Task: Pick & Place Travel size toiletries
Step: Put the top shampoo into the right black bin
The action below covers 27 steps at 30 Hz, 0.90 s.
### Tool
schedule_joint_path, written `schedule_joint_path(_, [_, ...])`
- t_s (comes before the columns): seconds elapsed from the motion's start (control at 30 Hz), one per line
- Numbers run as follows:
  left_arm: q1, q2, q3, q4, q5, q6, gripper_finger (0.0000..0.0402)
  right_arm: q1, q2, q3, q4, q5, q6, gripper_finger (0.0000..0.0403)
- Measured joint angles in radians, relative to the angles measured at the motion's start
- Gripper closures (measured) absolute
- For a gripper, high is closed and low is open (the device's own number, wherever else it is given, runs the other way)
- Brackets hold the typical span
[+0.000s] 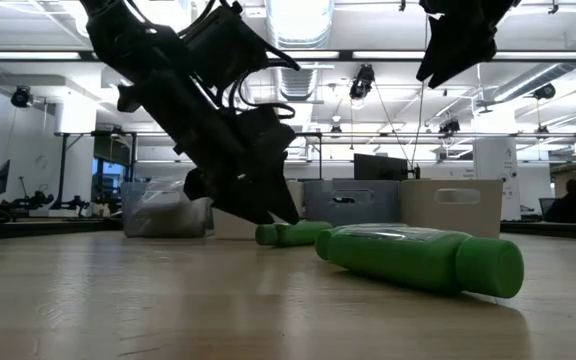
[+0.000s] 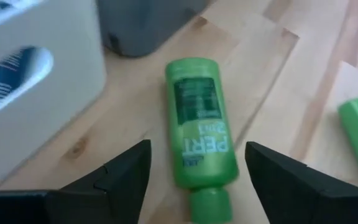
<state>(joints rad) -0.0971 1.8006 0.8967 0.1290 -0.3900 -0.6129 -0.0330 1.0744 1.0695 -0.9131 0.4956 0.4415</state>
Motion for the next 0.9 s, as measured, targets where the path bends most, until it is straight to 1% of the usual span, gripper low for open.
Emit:
schedule_joint_path(0.07, [0.003, 0.012, 0.001, 0.011, -0.020, 0.002, 0.0127, 0.000, 0.000, 0.000, 0.000, 0.001, -0.005, 0.0114])
schedule_joint_path(0.2, [0.008, 0.060, 0.012, 0.072, -0.009, 0.000, 0.0118, 0.000, 0.000, 0.000, 0.000, 0.001, -0.031, 0.0099])
schedule_joint_path(0.27, [0.008, 0.092, 0.022, 0.098, 0.015, 0.001, 0.0118, 0.000, 0.000, 0.000, 0.000, 0.002, -0.041, 0.0091])
schedule_joint_path(0.43, [0.005, 0.128, 0.070, 0.083, 0.012, 0.000, 0.0128, 0.000, 0.000, 0.000, -0.004, 0.002, -0.049, 0.0073])
schedule_joint_path(0.57, [0.005, 0.127, 0.109, 0.006, 0.012, 0.023, 0.0158, 0.000, 0.000, 0.000, -0.006, 0.003, -0.049, 0.0058])
schedule_joint_path(0.73, [0.004, 0.114, 0.124, -0.061, 0.018, 0.067, 0.0217, 0.000, 0.000, 0.000, -0.025, 0.004, -0.052, 0.0042])
schedule_joint_path(0.8, [0.004, 0.105, 0.124, -0.070, 0.044, 0.061, 0.0238, 0.000, 0.000, 0.000, -0.027, 0.005, -0.053, 0.0040])
schedule_joint_path(0.83, [0.004, 0.098, 0.124, -0.072, 0.059, 0.059, 0.0246, 0.000, 0.000, 0.000, -0.027, 0.005, -0.053, 0.0040])
schedule_joint_path(0.9, [0.004, 0.079, 0.124, -0.076, 0.076, 0.055, 0.0248, 0.000, -0.001, 0.000, -0.027, 0.005, -0.053, 0.0039])
